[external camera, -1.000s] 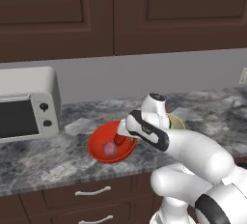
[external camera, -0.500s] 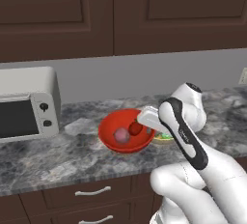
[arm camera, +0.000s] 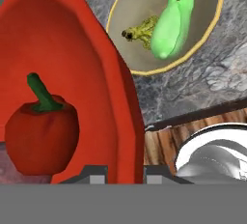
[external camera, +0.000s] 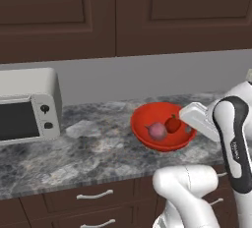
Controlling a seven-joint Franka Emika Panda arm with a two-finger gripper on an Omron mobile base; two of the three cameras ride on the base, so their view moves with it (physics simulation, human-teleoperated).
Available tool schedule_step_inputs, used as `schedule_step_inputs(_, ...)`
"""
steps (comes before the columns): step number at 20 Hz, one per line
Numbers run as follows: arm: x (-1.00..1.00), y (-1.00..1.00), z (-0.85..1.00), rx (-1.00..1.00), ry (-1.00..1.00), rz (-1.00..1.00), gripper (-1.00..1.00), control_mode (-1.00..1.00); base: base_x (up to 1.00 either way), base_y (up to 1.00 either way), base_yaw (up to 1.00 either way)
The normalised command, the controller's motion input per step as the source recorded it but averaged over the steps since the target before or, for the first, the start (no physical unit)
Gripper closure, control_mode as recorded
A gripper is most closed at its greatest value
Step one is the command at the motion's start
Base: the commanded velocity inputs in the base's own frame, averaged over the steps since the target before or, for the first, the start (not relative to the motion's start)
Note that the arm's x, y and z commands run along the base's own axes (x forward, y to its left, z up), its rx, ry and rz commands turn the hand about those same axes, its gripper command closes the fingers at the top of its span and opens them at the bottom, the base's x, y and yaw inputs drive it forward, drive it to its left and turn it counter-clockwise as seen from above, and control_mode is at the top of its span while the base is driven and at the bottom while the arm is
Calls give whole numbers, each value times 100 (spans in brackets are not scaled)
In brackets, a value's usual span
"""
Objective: Place the bowl containing the bell pepper and onion in the microwave. Close the microwave door and press the start button to microwave the meal.
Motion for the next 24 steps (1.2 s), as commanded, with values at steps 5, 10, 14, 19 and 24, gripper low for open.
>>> schedule_step_inputs(5,-62,-37,39,3,-3,-1,100,-100,0,0,0)
schedule_step_inputs(10,-13,0,10,0,-1,0,100,100,-19,1,4)
schedule_step_inputs(14,0,0,0,0,0,0,100,100,-78,17,25)
schedule_step_inputs(19,0,0,0,0,0,0,100,100,-31,62,45)
schedule_step_inputs(24,0,0,0,0,0,0,100,100,2,97,59)
